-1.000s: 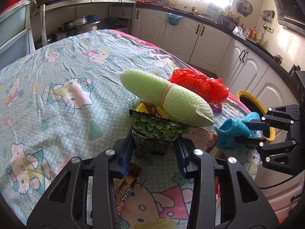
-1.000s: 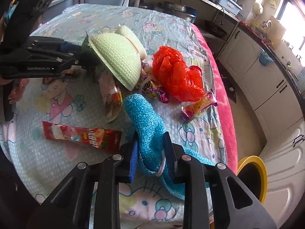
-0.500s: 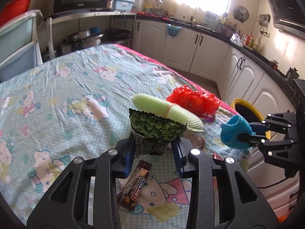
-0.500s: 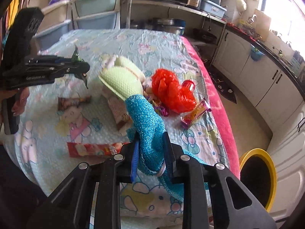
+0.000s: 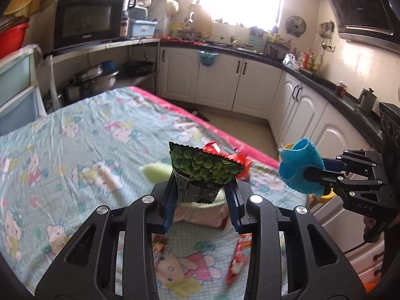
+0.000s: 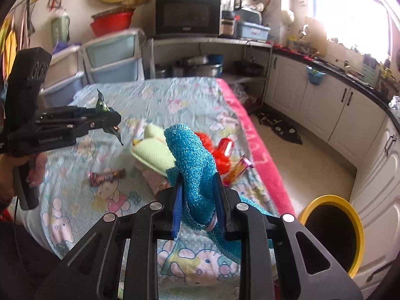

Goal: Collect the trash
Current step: 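Carry both items over the bin and open both tools to drop them, then move both tools back over the remaining trash on the bed, then close the right tool on the red mesh bag while the left tool grasps the green sponge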

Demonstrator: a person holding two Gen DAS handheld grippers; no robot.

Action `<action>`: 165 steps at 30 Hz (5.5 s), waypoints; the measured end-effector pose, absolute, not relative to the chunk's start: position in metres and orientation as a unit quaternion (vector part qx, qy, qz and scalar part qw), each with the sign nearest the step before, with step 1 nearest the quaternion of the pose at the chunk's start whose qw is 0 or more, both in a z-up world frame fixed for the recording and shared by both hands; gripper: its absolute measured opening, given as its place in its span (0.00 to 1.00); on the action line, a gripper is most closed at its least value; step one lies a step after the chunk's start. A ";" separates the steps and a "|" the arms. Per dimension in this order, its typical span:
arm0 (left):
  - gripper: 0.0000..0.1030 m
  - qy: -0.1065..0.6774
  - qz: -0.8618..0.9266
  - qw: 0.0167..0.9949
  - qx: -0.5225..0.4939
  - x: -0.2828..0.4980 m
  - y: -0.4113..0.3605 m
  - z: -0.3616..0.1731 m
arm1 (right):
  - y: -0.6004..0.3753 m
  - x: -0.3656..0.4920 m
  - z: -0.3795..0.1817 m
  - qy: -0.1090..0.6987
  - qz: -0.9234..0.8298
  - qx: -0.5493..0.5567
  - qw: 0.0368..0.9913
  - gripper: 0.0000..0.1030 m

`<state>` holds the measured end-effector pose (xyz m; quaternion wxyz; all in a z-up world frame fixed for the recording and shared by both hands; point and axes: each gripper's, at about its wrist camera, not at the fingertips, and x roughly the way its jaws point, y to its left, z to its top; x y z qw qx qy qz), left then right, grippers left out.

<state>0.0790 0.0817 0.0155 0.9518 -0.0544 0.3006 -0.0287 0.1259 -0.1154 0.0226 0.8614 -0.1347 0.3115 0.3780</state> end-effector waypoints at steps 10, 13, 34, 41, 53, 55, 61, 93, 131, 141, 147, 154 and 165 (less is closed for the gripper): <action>0.27 0.281 -0.069 0.956 -0.045 0.101 0.041 0.035 | -0.155 0.127 0.051 0.283 0.339 -0.097 0.892 0.21; 0.27 0.278 -0.080 0.956 -0.044 0.108 0.031 0.039 | -0.167 0.129 0.056 0.278 0.324 -0.085 0.900 0.21; 0.27 0.259 -0.158 0.952 -0.026 0.152 -0.051 0.054 | -0.266 0.141 0.076 0.244 0.225 -0.008 0.943 0.21; 0.27 0.261 -0.183 0.948 -0.025 0.166 -0.079 0.052 | -0.298 0.144 0.079 0.236 0.187 0.014 0.953 0.21; 0.27 0.283 -0.229 0.931 -0.025 0.207 -0.132 0.033 | -0.333 0.155 0.075 0.235 0.133 0.036 0.962 0.22; 0.27 0.290 -0.235 0.927 -0.025 0.215 -0.140 0.028 | -0.337 0.160 0.070 0.243 0.125 0.038 0.961 0.22; 0.27 0.319 -0.251 0.914 -0.013 0.237 -0.166 0.005 | -0.351 0.186 0.043 0.288 0.095 0.054 0.951 0.23; 0.90 0.355 -0.178 0.917 -0.025 0.251 -0.133 -0.028 | -0.359 0.222 0.013 0.309 0.057 0.062 0.947 0.61; 0.90 0.265 -0.010 0.960 -0.088 0.121 0.050 0.035 | -0.207 0.154 0.070 0.260 0.227 -0.015 0.938 0.72; 0.90 0.272 0.022 0.957 -0.102 0.101 0.085 0.030 | -0.174 0.143 0.072 0.259 0.262 -0.040 0.929 0.73; 0.90 0.281 0.042 0.952 -0.117 0.092 0.112 0.024 | -0.154 0.137 0.066 0.264 0.282 -0.054 0.921 0.73; 0.90 0.293 0.053 0.945 -0.133 0.082 0.134 0.016 | -0.131 0.135 0.059 0.270 0.303 -0.072 0.911 0.73; 0.90 0.316 0.043 0.934 -0.161 0.072 0.145 -0.004 | -0.094 0.157 0.018 0.309 0.316 -0.121 0.889 0.73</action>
